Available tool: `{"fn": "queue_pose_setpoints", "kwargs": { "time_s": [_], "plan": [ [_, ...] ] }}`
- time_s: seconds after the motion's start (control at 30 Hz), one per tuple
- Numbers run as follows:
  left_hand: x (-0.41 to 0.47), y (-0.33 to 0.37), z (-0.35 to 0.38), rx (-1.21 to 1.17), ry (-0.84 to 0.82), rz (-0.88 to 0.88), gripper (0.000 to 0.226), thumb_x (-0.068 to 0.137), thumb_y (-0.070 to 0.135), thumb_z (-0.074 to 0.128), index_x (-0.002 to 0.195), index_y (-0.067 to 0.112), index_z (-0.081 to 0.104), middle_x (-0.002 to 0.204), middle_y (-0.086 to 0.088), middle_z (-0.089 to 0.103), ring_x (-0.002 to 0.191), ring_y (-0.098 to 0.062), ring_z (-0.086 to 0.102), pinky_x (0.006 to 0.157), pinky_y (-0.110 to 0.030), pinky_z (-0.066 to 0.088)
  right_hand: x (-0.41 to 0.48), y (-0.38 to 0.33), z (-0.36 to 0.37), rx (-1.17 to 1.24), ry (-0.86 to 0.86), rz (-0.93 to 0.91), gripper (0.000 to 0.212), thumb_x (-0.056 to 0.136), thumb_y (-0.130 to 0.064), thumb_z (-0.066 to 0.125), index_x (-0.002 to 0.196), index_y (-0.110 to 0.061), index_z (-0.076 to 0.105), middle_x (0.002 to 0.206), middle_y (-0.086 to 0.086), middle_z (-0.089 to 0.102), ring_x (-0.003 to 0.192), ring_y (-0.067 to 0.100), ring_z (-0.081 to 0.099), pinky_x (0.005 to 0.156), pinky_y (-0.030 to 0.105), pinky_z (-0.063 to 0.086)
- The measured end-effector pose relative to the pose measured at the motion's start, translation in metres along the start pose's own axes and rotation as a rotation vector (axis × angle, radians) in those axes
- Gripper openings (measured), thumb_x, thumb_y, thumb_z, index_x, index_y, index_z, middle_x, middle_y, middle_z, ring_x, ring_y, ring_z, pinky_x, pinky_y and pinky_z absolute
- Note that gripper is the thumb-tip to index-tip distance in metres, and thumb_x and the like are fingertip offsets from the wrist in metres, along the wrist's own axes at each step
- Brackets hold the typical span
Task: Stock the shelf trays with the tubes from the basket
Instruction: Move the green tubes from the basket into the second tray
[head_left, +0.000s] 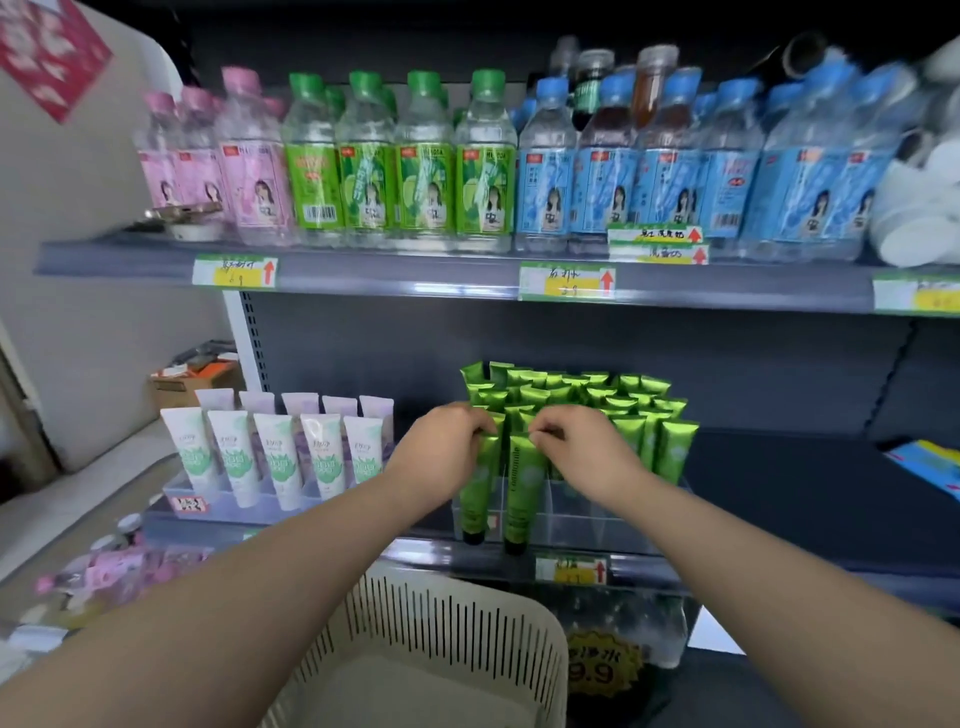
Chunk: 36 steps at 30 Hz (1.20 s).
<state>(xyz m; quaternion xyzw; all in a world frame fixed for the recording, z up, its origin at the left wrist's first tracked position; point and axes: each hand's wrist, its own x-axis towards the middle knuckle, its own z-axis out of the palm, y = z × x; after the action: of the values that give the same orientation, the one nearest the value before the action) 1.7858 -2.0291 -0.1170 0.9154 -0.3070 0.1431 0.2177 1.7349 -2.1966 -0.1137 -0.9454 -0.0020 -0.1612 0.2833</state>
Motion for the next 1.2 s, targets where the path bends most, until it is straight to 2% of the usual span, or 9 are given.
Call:
{"fn": "queue_pose_setpoints", "kwargs": {
  "time_s": [0.27,0.4,0.5,0.67,0.83,1.0,1.2],
  "plan": [
    [0.042,0.0,-0.004,0.019,0.035,0.034,0.029,0.092,0.007,0.047,0.113,0.015,0.066,0.114,-0.007,0.063,0.104,-0.027,0.059,0.088,-0.036,0.047,0.04,-0.004,-0.005,-0.019,0.055,-0.054,0.013,0.092,-0.018,0.055,0.087,-0.02,0.066,0.088,-0.003,0.064,0.084,0.018,0.059,0.072,0.028,0.045],
    [0.054,-0.008,0.001,0.036,0.024,0.027,0.027,0.093,0.01,0.047,0.113,0.015,0.065,0.117,-0.006,0.062,0.103,-0.028,0.059,0.087,-0.035,0.047,0.054,-0.001,-0.005,-0.051,0.053,-0.051,0.015,0.093,-0.018,0.054,0.093,-0.017,0.069,0.099,-0.001,0.067,0.091,0.018,0.06,0.081,0.032,0.049],
    [0.059,-0.016,0.009,0.029,0.01,0.009,0.026,0.093,0.011,0.048,0.111,0.016,0.066,0.116,-0.006,0.062,0.102,-0.028,0.06,0.087,-0.036,0.048,0.063,0.007,-0.003,-0.074,0.043,-0.033,0.015,0.093,-0.018,0.053,0.094,-0.017,0.069,0.101,-0.002,0.066,0.092,0.019,0.06,0.082,0.031,0.05],
    [0.064,-0.026,0.024,0.011,-0.014,-0.008,0.027,0.094,0.01,0.047,0.113,0.016,0.066,0.12,-0.006,0.061,0.106,-0.026,0.059,0.09,-0.034,0.047,0.071,0.027,0.006,-0.075,0.027,0.008,0.015,0.093,-0.016,0.053,0.085,-0.02,0.065,0.091,0.0,0.066,0.086,0.021,0.062,0.074,0.031,0.05],
    [0.065,-0.038,0.04,-0.007,-0.014,-0.024,0.027,0.093,0.009,0.047,0.111,0.014,0.067,0.119,-0.005,0.062,0.106,-0.024,0.059,0.086,-0.028,0.043,0.073,0.039,0.02,-0.069,-0.009,0.041,0.016,0.095,-0.018,0.05,0.095,-0.018,0.066,0.095,-0.001,0.065,0.076,0.015,0.06,0.063,0.027,0.047],
    [0.065,-0.052,0.053,-0.027,-0.037,-0.045,0.027,0.093,0.008,0.048,0.111,0.015,0.067,0.118,-0.006,0.062,0.105,-0.025,0.059,0.086,-0.028,0.044,0.074,0.047,0.035,-0.073,-0.026,0.035,0.018,0.096,-0.016,0.05,0.099,-0.015,0.067,0.102,0.0,0.065,0.087,0.017,0.061,0.077,0.033,0.053],
    [0.062,-0.06,0.064,-0.059,-0.025,-0.038,0.026,0.093,0.007,0.049,0.11,0.013,0.068,0.115,-0.007,0.062,0.103,-0.026,0.059,0.085,-0.03,0.045,0.077,0.055,0.05,-0.068,-0.035,0.02,0.017,0.095,-0.013,0.05,0.096,-0.013,0.067,0.099,0.002,0.066,0.081,0.015,0.059,0.067,0.025,0.048]
  ]
}}
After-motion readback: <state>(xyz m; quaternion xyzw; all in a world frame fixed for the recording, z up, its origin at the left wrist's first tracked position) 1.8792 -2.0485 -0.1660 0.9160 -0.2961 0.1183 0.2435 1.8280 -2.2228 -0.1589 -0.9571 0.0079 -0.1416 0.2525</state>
